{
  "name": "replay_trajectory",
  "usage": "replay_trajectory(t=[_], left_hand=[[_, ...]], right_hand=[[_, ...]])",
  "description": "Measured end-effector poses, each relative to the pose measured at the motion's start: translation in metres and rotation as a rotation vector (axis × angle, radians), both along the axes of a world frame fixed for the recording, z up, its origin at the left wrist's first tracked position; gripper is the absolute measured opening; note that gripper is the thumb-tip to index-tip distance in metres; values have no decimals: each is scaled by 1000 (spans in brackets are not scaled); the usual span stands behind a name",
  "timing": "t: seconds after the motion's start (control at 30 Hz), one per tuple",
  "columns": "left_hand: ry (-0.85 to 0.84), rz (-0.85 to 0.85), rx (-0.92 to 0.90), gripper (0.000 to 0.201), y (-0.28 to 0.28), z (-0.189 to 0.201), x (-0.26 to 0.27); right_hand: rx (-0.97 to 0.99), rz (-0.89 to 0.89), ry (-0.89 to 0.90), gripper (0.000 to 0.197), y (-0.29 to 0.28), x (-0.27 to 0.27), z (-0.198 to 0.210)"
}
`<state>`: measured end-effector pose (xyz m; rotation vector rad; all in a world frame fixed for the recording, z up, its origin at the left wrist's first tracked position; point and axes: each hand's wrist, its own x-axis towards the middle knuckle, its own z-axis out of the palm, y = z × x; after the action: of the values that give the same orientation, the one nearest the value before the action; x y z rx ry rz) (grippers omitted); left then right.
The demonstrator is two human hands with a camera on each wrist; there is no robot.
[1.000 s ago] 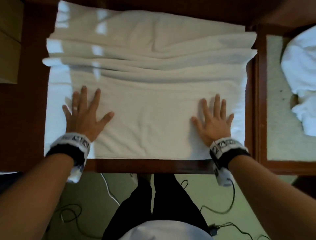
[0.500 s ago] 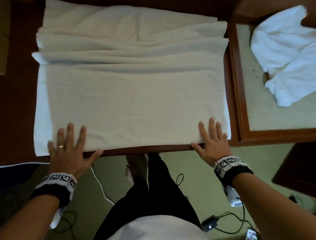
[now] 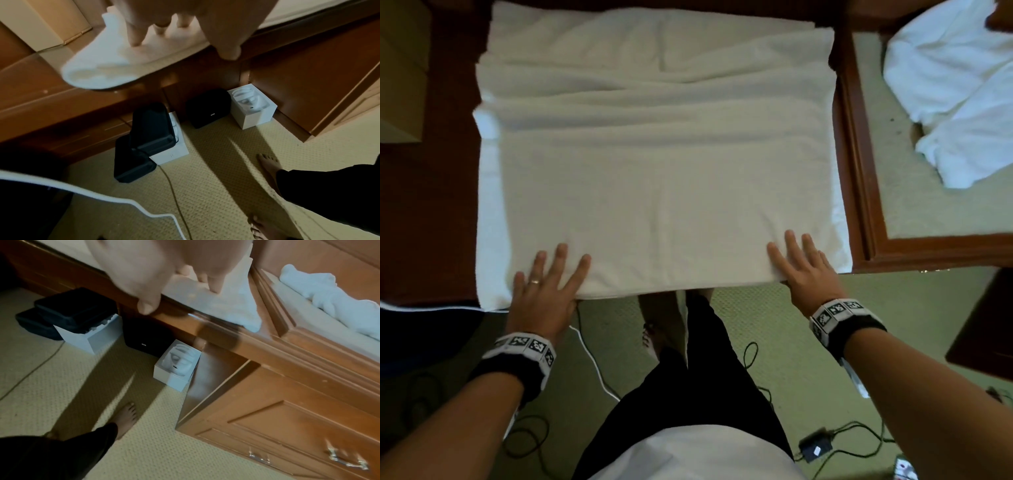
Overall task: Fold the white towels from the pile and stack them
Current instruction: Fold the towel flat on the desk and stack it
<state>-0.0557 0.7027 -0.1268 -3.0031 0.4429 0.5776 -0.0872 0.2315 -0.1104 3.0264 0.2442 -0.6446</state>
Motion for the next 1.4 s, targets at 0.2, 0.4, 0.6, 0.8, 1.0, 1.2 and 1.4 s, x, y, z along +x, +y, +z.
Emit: replay_trajectory(t=[0.2,0.4,0.6,0.8,1.0,1.2,1.4], left_hand=[[13,61,-75,69,21,40,21],[443,196,52,24,10,81,57],[484,278,-14,36,20,87,81],[237,371,-94,34,18,115,147],[159,385,-81,31,21,116,215],[59,407,-8,17,22,94,256],[-169,243,-99,68,-10,41,191]], right_hand=[[50,16,-119,23,-12,30,38],[-214,-138,450,29,4,56,68],[-165,-206,423,32,-7,86,87],[-216,-230,207,24,-15,153,115],[-221,-232,111,28,-14,226,116],[-212,-203,11,27,-16,273,92],[76,-200,-277,53,7,199,23]])
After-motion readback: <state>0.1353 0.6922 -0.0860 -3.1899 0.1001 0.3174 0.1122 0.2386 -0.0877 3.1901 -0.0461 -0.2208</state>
